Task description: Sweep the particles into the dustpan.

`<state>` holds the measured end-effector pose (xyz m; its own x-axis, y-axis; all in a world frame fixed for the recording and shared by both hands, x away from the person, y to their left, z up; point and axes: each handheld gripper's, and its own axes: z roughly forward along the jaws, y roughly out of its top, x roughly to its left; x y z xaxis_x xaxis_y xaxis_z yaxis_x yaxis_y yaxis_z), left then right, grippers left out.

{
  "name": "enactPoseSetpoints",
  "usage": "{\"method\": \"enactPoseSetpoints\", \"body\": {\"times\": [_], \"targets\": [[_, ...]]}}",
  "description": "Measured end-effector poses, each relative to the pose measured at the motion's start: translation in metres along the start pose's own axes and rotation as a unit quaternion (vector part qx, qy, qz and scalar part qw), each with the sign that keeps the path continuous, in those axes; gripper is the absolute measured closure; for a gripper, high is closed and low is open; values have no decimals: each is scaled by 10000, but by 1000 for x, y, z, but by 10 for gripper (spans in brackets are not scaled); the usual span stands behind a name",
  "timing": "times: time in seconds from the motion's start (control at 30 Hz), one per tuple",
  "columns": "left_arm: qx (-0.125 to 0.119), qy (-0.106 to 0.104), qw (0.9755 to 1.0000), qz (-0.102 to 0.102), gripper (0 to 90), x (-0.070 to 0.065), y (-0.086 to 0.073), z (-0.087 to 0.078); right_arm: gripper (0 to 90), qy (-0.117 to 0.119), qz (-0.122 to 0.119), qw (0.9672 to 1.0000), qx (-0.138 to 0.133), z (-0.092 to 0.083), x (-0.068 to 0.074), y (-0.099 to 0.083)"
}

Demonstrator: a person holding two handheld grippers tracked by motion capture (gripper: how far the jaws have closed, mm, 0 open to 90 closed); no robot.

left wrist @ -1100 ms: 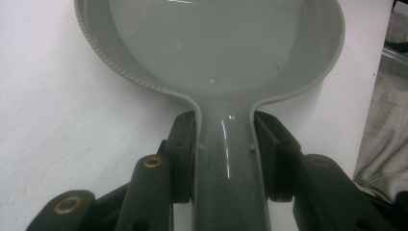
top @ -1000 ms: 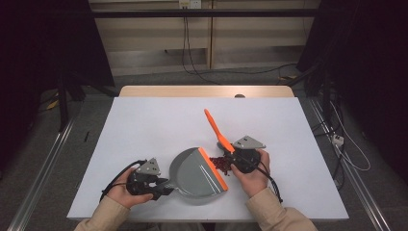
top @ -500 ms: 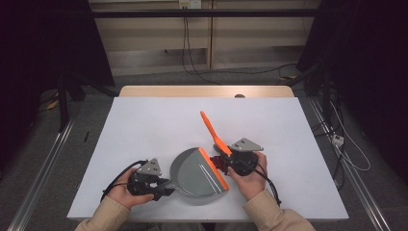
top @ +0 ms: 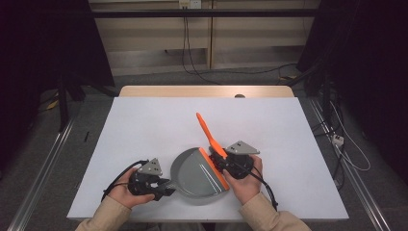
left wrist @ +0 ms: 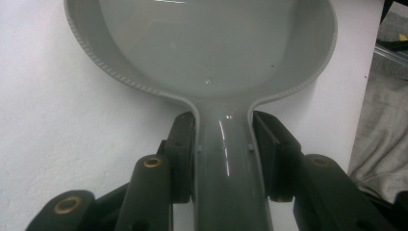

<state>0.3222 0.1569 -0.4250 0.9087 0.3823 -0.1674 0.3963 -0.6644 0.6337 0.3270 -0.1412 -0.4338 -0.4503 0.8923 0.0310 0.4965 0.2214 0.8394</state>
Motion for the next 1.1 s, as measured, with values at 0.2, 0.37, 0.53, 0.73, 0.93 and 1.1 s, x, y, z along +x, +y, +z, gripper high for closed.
{"method": "enactPoseSetpoints", "body": {"times": [0.2, 0.37, 0.53, 0.73, 0.93, 1.1], "targets": [[-10, -7, 10000, -7, 621, 0, 0, 1, 704, 5, 56, 10000, -55, 0, 10, -1], [14, -2, 10000, -4, 621, 0, 0, 1, 704, 4, 158, 9998, -107, 0, 15, -2], [26, -6, 10000, -4, 621, 0, 0, 1, 703, 29, 196, 9997, -110, 0, 20, -2], [118, -14, 9999, 96, 622, 2, 0, 0, 703, 33, 252, 9996, -121, 1, 20, -1], [100, -22, 9999, 69, 622, 2, 0, 0, 705, 53, 270, 9995, -151, 1, 23, 0], [91, -26, 9999, 57, 621, 2, -1, 0, 706, 156, 294, 9992, -240, 0, 28, 2]]}}
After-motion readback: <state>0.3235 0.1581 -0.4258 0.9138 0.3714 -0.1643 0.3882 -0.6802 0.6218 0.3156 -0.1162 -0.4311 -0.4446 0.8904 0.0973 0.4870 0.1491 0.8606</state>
